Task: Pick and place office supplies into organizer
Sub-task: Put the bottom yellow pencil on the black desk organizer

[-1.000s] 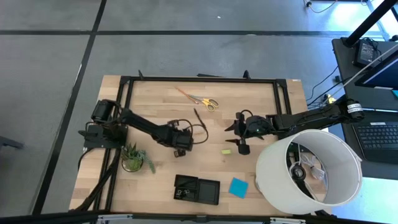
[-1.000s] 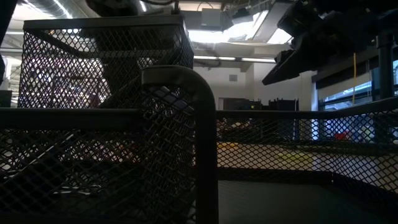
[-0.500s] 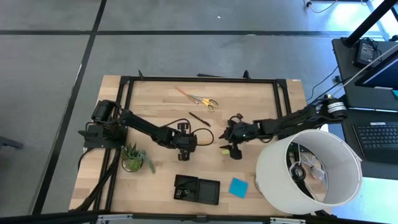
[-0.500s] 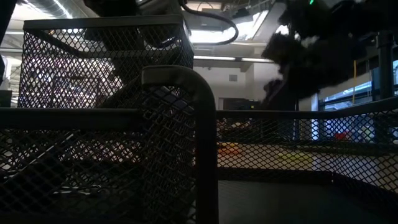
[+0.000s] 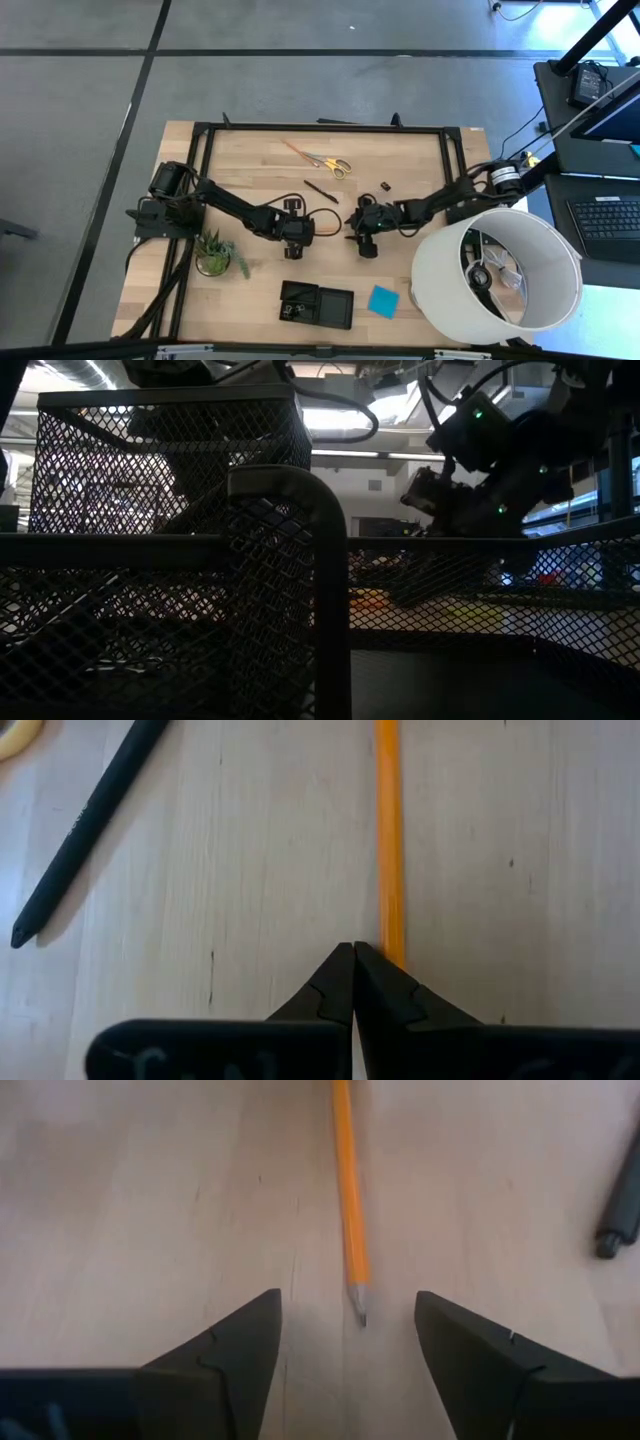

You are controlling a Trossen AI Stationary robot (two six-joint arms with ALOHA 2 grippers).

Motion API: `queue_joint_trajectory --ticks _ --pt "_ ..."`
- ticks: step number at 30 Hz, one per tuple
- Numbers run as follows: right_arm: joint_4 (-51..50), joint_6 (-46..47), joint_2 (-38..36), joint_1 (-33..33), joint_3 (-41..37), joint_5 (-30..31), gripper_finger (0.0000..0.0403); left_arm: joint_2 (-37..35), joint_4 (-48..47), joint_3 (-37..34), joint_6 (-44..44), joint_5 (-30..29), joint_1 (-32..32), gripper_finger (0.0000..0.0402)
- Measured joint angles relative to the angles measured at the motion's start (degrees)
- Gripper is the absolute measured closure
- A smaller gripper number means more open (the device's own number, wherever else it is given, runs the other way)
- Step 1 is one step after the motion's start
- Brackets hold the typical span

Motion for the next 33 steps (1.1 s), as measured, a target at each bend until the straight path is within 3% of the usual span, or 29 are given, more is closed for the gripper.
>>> queue_joint_trajectory --ticks 9,29,33 --pt "1.9 0.6 2.3 -1.0 0.1 -0.5 0.0187 0.1 0.8 -0.1 0.7 0.0 0.0 0.0401" --pt "-0.5 0.0 2.4 -1.2 0.1 0.6 0.0388 0.0 1.2 -0.1 0.6 -1.1 -0.1 0.0399" --pt "-0.8 0.2 2.4 -1.2 0.1 0.5 0.0391 -0.7 1.3 -0.3 -1.0 -3.2 -0.3 0.0383"
